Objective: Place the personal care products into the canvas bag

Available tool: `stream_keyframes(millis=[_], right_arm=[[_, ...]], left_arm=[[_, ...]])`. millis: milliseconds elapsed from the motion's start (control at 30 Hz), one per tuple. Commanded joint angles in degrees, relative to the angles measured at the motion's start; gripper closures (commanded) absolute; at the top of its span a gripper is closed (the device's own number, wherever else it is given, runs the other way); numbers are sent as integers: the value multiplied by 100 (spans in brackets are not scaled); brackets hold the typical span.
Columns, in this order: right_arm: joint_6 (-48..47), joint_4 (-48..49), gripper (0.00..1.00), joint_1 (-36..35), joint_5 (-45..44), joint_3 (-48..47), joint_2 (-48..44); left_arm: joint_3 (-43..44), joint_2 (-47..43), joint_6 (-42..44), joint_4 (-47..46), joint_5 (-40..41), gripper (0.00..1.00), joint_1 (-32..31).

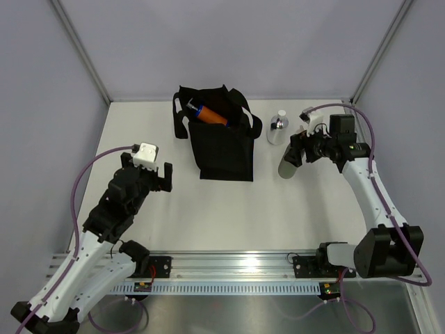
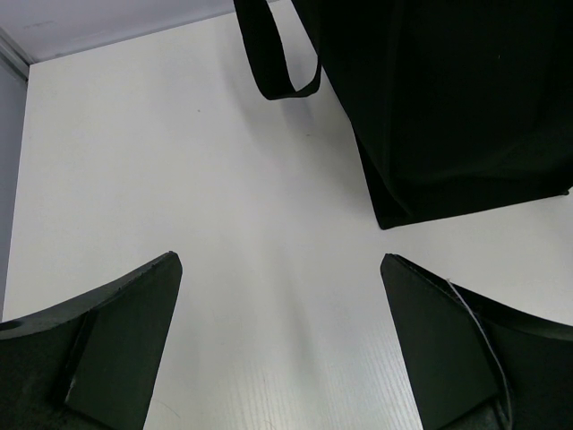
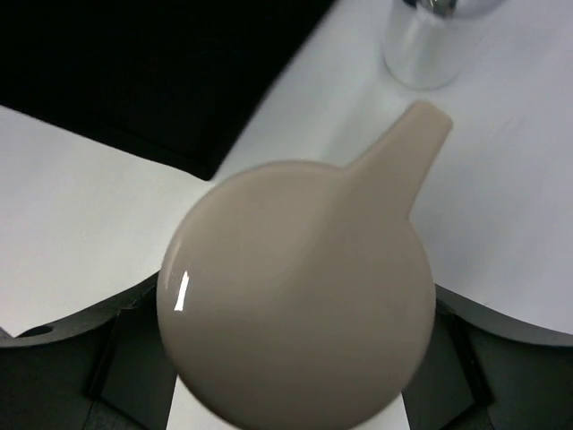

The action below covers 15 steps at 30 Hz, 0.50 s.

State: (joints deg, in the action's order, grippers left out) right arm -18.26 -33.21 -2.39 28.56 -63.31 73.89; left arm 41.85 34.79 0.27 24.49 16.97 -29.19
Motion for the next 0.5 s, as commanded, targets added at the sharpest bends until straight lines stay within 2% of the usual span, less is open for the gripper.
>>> stream_keyframes(millis=[0,200,233,400,467], right_arm=[[-362,61,100,-235,967,-857,-664],[-126,-704,100,-918,1205,-2789,-358],[-99,-774,100,-1034,1188,-3349,-140],[339,-889,100,-1720,1056,-4917,687],[446,-810,100,-2018,855,-5664,1293]], left_arm=[[-27,-147,139,-190,96,1,-17],[-106,-323,184,-287,210,1,-17],[-115,-332,192,-296,227,1,-17],[-115,-297,192,-296,280,1,-17],[-124,-279,192,-296,289,1,-17]])
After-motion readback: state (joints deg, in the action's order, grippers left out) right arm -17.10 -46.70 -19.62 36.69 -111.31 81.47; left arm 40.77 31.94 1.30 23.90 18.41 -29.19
